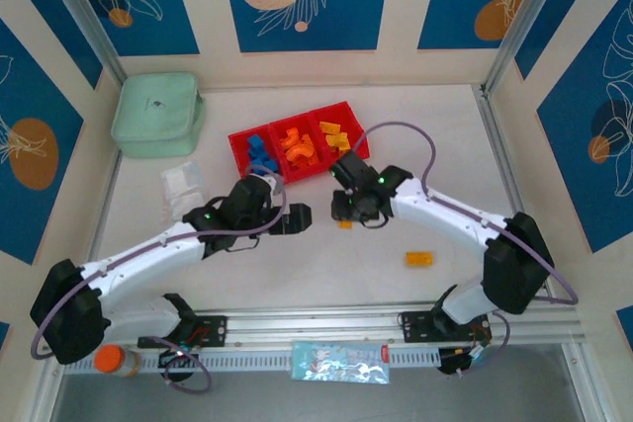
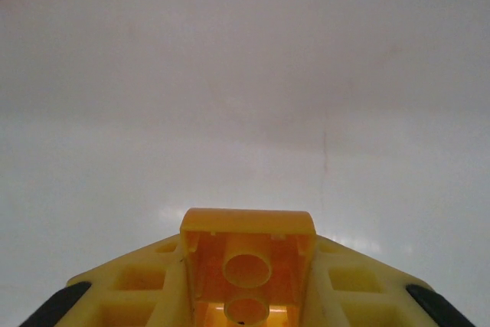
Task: Sort the legos into containers by color
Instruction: Pick up the lego from the bottom-center of the table, then place the lego in the container.
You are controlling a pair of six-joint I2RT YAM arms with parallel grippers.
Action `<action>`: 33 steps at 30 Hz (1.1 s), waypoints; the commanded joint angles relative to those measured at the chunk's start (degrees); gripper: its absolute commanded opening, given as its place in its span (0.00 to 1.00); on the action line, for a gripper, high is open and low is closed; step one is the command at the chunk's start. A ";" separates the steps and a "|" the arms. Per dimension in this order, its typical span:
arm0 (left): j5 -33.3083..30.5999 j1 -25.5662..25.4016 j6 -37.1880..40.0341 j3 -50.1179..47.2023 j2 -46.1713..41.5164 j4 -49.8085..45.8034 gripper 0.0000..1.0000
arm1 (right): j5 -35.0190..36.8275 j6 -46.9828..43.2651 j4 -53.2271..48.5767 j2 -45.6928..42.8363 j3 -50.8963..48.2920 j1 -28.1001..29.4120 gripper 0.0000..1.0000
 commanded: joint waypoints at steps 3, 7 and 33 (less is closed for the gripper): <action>0.10 5.67 3.65 3.18 -3.39 -4.39 0.99 | -1.74 -9.50 3.48 8.25 10.91 -5.24 0.29; 1.45 10.27 4.98 3.86 -4.36 -6.06 0.99 | -2.83 -11.54 3.22 16.21 20.87 -8.48 0.29; 8.85 19.31 8.35 8.63 2.77 -5.43 0.99 | -0.84 -20.89 -6.05 45.50 62.67 -18.55 0.54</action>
